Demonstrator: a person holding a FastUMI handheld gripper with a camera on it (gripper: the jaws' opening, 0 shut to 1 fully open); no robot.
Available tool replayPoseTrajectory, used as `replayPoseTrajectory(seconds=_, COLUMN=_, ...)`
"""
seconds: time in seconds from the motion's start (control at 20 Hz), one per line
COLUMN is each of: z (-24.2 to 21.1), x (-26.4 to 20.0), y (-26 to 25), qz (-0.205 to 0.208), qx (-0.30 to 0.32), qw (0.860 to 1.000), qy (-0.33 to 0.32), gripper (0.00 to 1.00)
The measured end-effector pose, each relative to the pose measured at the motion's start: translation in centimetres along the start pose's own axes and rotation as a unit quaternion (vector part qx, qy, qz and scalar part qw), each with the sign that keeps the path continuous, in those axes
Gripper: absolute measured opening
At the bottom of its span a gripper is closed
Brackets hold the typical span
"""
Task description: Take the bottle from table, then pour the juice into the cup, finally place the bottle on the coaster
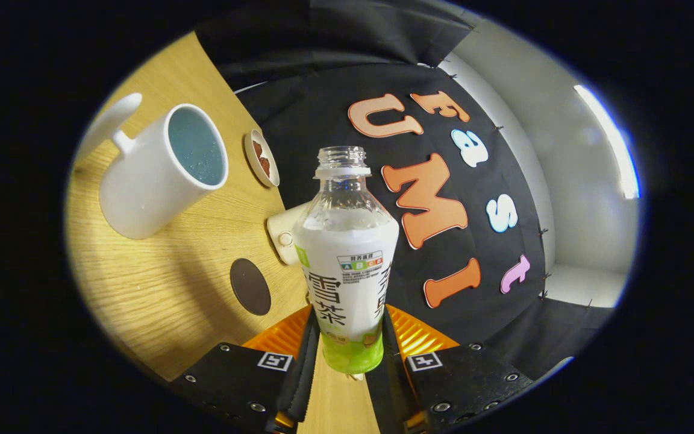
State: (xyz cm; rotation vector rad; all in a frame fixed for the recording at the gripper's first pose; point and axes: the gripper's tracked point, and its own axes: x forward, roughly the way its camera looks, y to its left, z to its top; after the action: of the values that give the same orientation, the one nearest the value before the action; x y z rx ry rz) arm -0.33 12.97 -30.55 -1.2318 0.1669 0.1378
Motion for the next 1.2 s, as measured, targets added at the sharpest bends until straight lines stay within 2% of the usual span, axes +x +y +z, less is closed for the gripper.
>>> replayPoseTrajectory(seconds=0.6, z=1.0, x=0.1, y=0.1, qz=-0.025, qx=-0.114, qw=0.993, qy=-0.036, gripper=0.55)
replayPoseTrajectory(seconds=1.2, z=1.3, x=0.3, y=-0.3, qz=-0.045, qx=-0.182, qw=0.981, qy=-0.05, gripper=0.55)
